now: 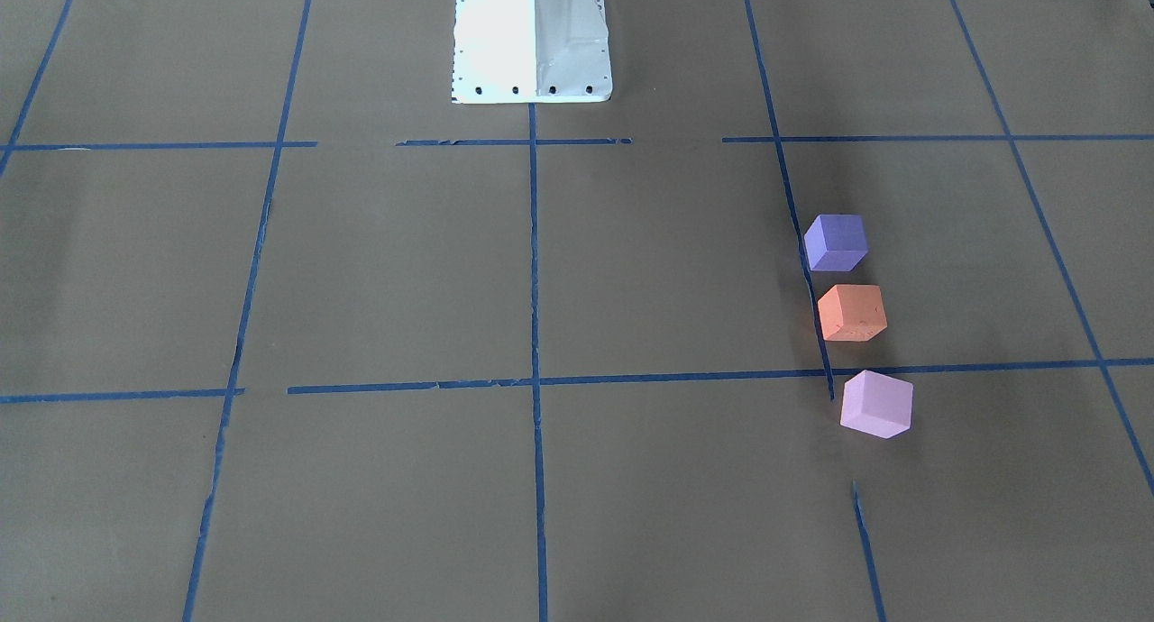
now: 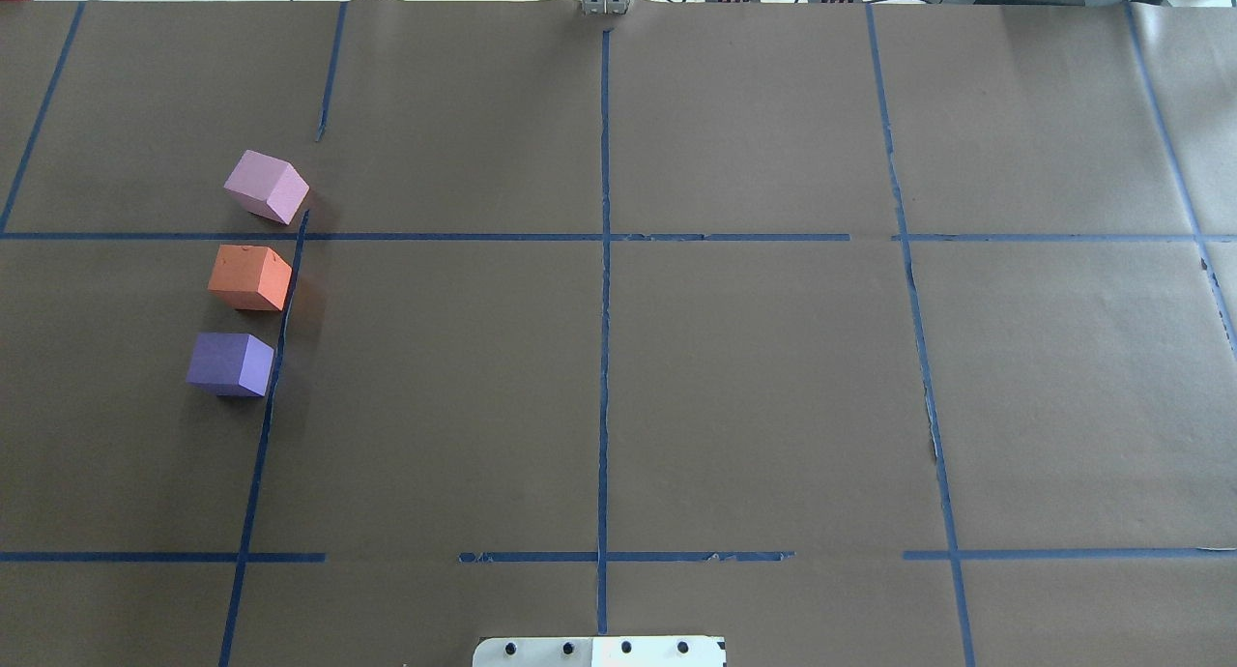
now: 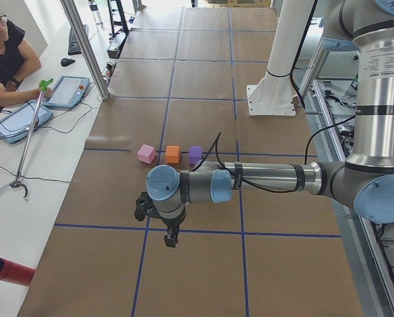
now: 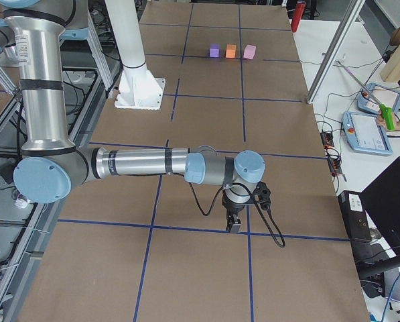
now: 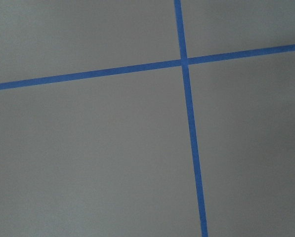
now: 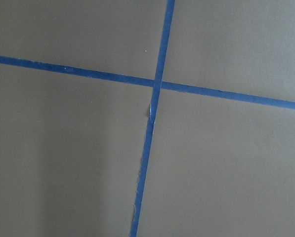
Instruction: Arrange blocks in a line
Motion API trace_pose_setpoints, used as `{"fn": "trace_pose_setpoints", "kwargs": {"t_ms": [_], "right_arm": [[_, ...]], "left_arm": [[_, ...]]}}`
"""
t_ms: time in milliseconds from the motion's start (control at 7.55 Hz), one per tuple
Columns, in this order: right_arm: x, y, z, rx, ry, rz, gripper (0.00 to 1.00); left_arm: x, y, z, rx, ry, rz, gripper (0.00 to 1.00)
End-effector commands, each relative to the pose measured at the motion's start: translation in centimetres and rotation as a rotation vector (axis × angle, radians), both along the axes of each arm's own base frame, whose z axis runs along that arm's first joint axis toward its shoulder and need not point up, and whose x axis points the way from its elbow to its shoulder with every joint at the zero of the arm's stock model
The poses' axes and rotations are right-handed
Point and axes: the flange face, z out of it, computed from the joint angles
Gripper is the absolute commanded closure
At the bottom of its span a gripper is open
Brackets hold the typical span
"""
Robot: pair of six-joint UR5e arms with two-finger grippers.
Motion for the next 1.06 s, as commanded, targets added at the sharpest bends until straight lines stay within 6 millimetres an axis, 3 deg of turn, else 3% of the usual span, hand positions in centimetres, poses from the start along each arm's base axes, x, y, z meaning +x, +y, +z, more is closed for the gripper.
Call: {"fn": "trace_pose_setpoints", "kwargs": {"t_ms": [0, 398, 928], "right_arm": [[0.0, 0.0, 0.0, 0.000, 0.000, 0.000, 0.00], [0.0, 0.0, 0.0, 0.000, 0.000, 0.000, 0.00], [0.0, 0.0, 0.0, 0.000, 0.000, 0.000, 0.00]], "left_arm": [[0.1, -0.2, -0.1, -0.007, 0.004, 0.000, 0.00], [0.1, -0.2, 0.0, -0.046, 0.004, -0.001, 0.00], [0.1, -1.6, -0.6, -0.060, 0.003, 0.002, 0.00]]}}
